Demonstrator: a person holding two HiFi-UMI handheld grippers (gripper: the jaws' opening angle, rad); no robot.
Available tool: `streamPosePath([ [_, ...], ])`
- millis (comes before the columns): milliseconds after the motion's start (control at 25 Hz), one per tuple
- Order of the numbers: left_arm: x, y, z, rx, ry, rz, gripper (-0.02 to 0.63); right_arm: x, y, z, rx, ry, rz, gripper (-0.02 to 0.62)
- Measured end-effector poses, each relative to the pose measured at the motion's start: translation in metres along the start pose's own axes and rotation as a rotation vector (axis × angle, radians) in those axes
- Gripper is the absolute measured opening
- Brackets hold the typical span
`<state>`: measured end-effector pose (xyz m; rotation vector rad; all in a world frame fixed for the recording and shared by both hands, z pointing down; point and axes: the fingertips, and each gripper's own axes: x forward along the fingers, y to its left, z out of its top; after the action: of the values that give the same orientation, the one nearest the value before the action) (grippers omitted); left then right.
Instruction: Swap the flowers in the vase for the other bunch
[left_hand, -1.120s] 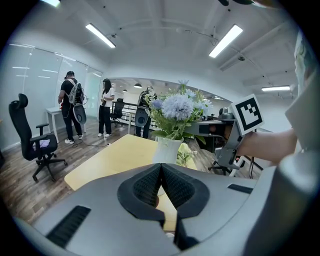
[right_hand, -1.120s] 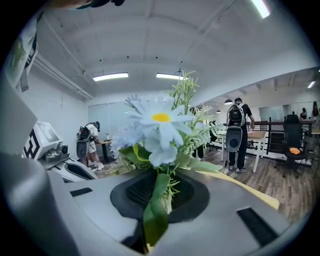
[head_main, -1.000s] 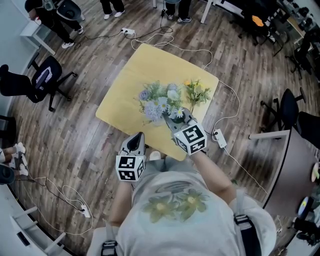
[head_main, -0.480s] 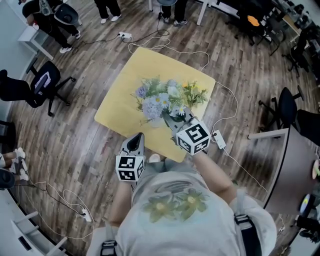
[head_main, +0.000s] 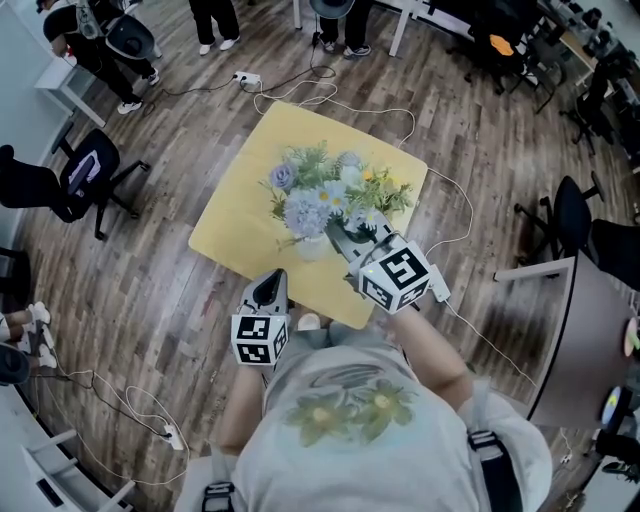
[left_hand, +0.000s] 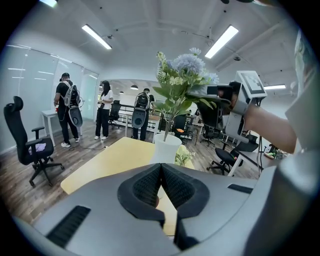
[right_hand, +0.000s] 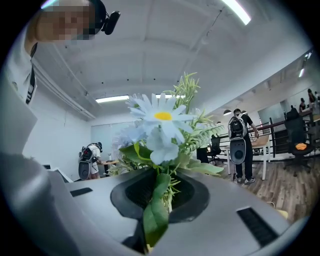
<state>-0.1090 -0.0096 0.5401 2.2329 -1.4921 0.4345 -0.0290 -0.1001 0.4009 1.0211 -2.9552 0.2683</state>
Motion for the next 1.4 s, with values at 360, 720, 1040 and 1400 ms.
streamPosePath([
  [360, -0.001, 0.004, 0.003, 0.001, -0.006, 0.002, 0.017, -0.006, 0.001, 0.039, -0.024, -0.076, 0.01, 0.075],
  [720, -0.004, 0.008, 0.002, 0.002, -0.011, 0.001, 0.017, -0.017, 0.011, 0.076, -0.047, -0.166, 0.009, 0.075],
  [1040, -0.007, 0.007, 0.004, 0.004, -0.017, 0.007, 0.017, -0.027, 0.014, 0.099, -0.06, -0.203, 0.006, 0.075],
  [1400, -0.016, 0.011, -0.003, -0.007, -0.016, 0.029, 0.017, -0.034, -0.002, 0.097, -0.104, -0.15, -0.046, 0.076],
])
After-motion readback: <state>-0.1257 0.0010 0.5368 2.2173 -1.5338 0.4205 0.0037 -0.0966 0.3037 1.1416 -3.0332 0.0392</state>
